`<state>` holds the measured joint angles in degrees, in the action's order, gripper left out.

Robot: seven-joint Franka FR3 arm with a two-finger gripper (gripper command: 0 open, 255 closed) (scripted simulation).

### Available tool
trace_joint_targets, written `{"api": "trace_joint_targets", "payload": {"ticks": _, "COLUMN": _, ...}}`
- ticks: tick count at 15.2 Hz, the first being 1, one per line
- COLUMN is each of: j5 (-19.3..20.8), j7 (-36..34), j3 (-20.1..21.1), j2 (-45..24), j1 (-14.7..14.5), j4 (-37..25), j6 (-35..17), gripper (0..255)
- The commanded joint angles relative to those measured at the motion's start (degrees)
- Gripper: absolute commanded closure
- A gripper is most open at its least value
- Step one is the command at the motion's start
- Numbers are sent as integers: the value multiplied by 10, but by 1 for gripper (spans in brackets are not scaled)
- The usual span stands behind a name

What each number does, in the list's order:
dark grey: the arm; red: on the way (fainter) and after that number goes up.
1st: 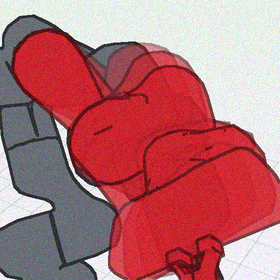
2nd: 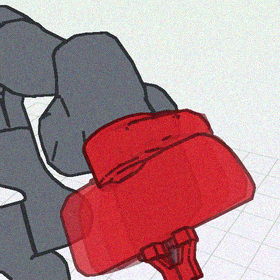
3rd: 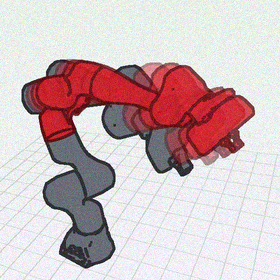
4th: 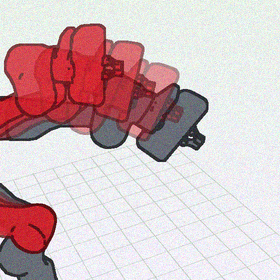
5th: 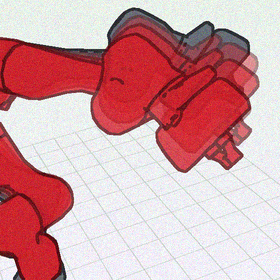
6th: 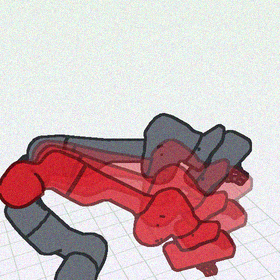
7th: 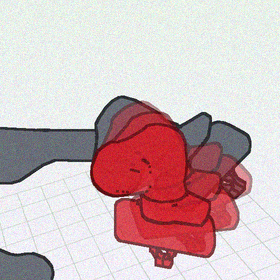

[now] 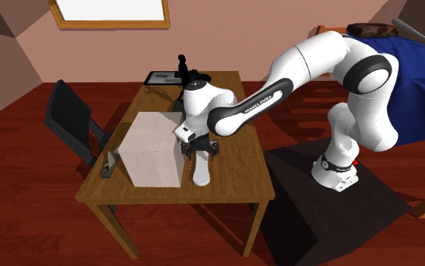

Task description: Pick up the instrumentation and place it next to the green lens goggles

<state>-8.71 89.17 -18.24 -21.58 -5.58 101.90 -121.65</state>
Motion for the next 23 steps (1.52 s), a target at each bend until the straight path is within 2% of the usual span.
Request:
{"api": "trace_joint_targets", "payload": {"ticks": 1, "j5": -3, "j7": 2, "j3": 2, "j2": -10, "j1": 0, "j4": 8, "j6": -12, "gripper": 0}}
{"api": "trace_joint_targets", "payload": {"ticks": 10, "j5": -6, "j7": 3, "j3": 3, "j2": -16, "j1": 1, "j4": 12, "j6": -22, "gripper": 0}}
{"api": "trace_joint_targets", "payload": {"ticks": 11, "j5": -6, "j7": 3, "j3": 3, "j2": -19, "j1": 1, "j4": 7, "j6": -19, "gripper": 255}}
{"api": "trace_joint_targets", "payload": {"ticks": 20, "j5": -6, "j7": 3, "j3": 3, "j2": -16, "j1": 1, "j4": 12, "j6": -22, "gripper": 255}}
{"api": "trace_joint_targets", "payload": {"ticks": 23, "j5": -1, "j7": 0, "j3": 0, "j2": -5, "j1": -1, "j4": 4, "j6": -4, "gripper": 255}}
